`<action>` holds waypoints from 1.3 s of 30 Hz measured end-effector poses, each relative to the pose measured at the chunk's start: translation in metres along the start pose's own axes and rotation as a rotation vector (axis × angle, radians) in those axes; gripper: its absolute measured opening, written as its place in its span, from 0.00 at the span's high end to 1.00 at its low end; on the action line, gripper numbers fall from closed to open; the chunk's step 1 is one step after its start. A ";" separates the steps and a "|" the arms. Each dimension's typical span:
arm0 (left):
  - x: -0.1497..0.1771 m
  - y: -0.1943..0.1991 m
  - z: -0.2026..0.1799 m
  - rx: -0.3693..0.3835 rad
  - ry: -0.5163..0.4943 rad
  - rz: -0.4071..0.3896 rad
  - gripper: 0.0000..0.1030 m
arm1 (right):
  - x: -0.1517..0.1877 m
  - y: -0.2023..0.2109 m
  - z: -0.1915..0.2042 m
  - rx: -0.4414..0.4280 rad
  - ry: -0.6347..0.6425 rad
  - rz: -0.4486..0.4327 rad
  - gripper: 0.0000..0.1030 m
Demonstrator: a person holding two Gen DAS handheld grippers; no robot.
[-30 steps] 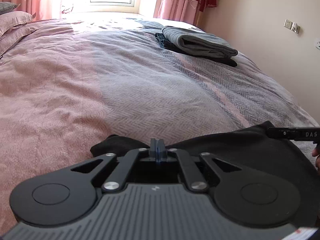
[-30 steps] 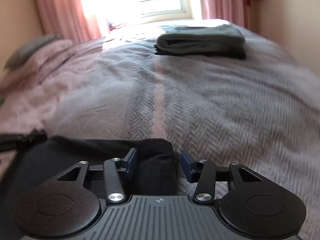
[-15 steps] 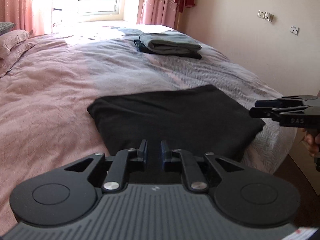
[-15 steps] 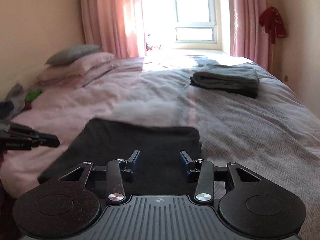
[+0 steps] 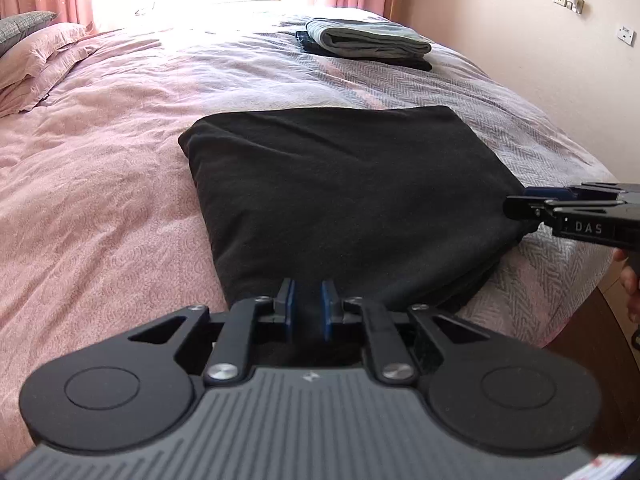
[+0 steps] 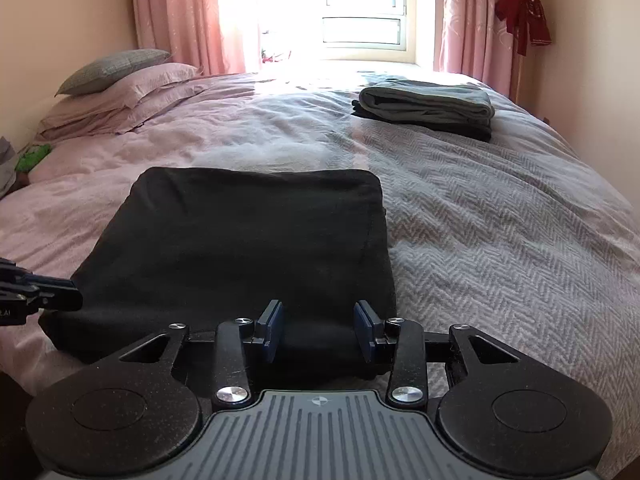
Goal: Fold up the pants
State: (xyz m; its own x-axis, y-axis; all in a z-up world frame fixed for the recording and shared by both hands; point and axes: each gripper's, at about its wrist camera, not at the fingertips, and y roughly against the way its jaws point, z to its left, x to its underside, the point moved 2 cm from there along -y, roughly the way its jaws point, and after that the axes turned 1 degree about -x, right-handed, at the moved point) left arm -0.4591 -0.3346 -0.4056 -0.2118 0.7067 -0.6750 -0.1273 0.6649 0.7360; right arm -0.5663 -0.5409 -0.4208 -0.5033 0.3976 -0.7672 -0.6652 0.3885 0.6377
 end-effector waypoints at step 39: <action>-0.015 -0.007 0.013 0.002 0.032 0.015 0.87 | -0.007 0.006 -0.009 -0.015 -0.022 0.030 0.71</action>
State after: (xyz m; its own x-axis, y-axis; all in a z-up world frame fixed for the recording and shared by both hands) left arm -0.4424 -0.3466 -0.4018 -0.2444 0.7087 -0.6619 -0.1222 0.6546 0.7460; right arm -0.5719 -0.5489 -0.4120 -0.5111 0.4273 -0.7458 -0.6581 0.3635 0.6593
